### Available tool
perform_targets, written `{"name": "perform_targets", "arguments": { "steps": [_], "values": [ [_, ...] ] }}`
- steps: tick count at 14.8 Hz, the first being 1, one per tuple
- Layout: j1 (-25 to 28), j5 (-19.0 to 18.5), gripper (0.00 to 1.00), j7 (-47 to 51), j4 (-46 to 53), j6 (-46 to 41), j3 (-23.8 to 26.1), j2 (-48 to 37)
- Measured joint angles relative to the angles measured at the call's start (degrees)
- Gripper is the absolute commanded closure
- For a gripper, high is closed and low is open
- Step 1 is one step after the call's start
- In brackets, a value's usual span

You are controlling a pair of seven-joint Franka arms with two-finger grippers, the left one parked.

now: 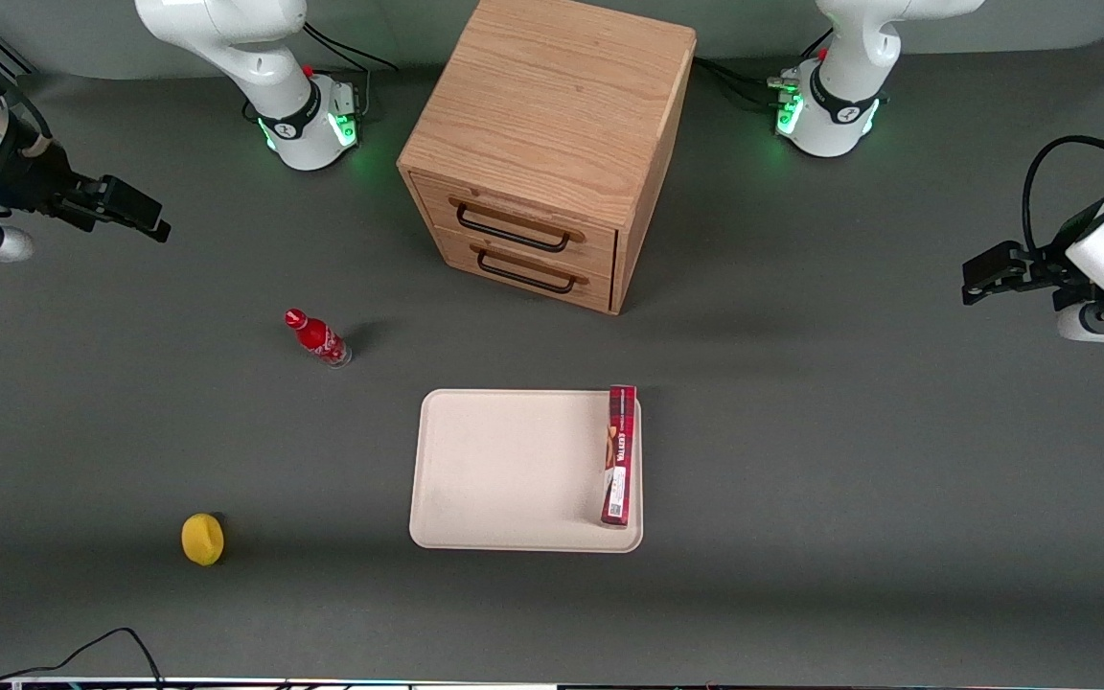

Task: Place coke bottle on tray
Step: 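Move the right gripper down over the red Coca-Cola bottle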

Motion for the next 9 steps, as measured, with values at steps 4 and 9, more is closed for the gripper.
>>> {"name": "perform_targets", "arguments": {
  "steps": [4,9],
  "values": [
    [0.00,0.00,0.00,0.00,0.41,-1.66,-0.08,0.31],
    [0.18,0.16,0.00,0.00,-2.09,-0.68,0.66,0.63]
  ]
}}
